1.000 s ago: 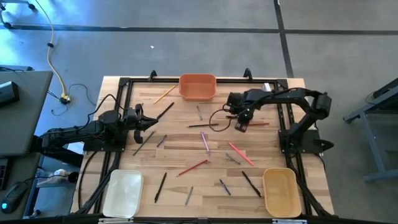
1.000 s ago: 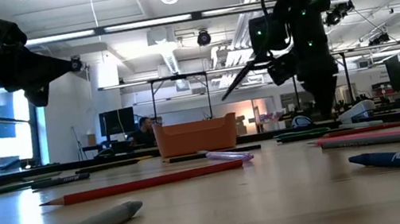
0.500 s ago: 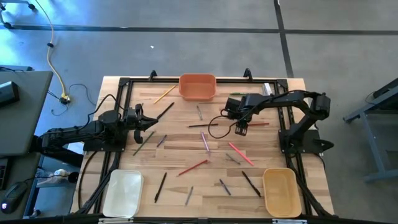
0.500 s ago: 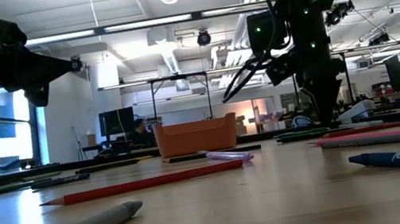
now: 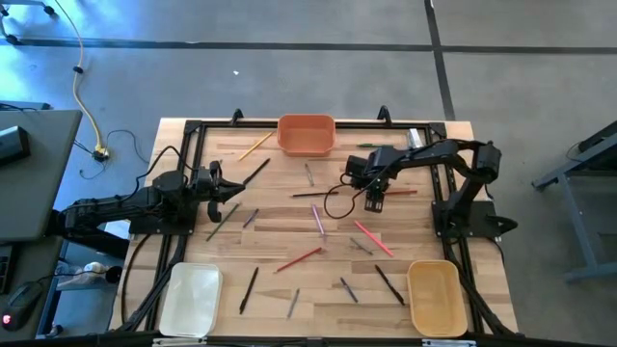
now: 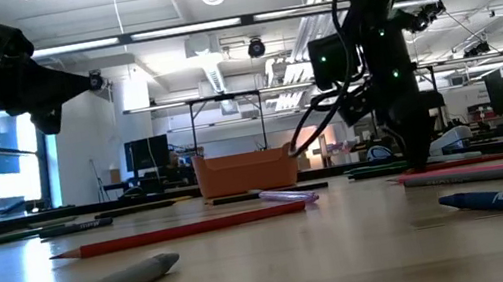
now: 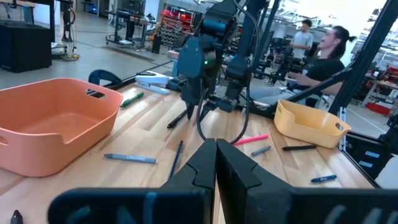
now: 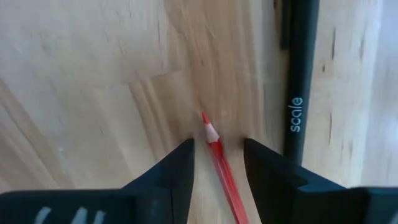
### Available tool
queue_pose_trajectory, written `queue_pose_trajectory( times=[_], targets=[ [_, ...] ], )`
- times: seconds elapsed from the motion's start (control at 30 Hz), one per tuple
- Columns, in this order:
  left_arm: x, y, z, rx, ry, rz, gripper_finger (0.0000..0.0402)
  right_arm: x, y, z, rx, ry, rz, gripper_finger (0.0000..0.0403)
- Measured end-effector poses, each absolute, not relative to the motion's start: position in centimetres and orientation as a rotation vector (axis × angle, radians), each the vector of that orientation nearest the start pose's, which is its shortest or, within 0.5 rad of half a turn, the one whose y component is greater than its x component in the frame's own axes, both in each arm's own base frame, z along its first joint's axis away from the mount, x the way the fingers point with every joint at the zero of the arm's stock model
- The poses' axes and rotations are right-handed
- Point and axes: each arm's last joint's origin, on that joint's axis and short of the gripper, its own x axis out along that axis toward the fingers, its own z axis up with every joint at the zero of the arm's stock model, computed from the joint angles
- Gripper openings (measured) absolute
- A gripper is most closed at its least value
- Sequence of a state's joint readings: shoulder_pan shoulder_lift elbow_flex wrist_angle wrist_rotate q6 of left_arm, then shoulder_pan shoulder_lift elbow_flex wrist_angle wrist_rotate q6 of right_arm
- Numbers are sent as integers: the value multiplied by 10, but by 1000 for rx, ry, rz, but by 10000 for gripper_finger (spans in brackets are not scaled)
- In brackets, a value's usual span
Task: Sort crayons/erasers/pens/pencils in bins
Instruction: Put the red pencil into the yellow bin
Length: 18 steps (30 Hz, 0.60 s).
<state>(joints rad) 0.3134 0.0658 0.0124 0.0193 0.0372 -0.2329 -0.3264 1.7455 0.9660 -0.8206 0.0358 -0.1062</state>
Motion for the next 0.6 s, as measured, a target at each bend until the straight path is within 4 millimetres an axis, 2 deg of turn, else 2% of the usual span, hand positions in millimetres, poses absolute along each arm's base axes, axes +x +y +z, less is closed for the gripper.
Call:
queue_pose_trajectory(
  times=[0.4, 0.6],
  targets=[
    [96, 30, 165, -237, 0, 279, 0, 267, -91, 129, 172, 1625, -172, 32],
    [96, 30, 165, -237, 1, 279, 0, 267, -91, 129, 197, 1623, -199, 14]
  ],
)
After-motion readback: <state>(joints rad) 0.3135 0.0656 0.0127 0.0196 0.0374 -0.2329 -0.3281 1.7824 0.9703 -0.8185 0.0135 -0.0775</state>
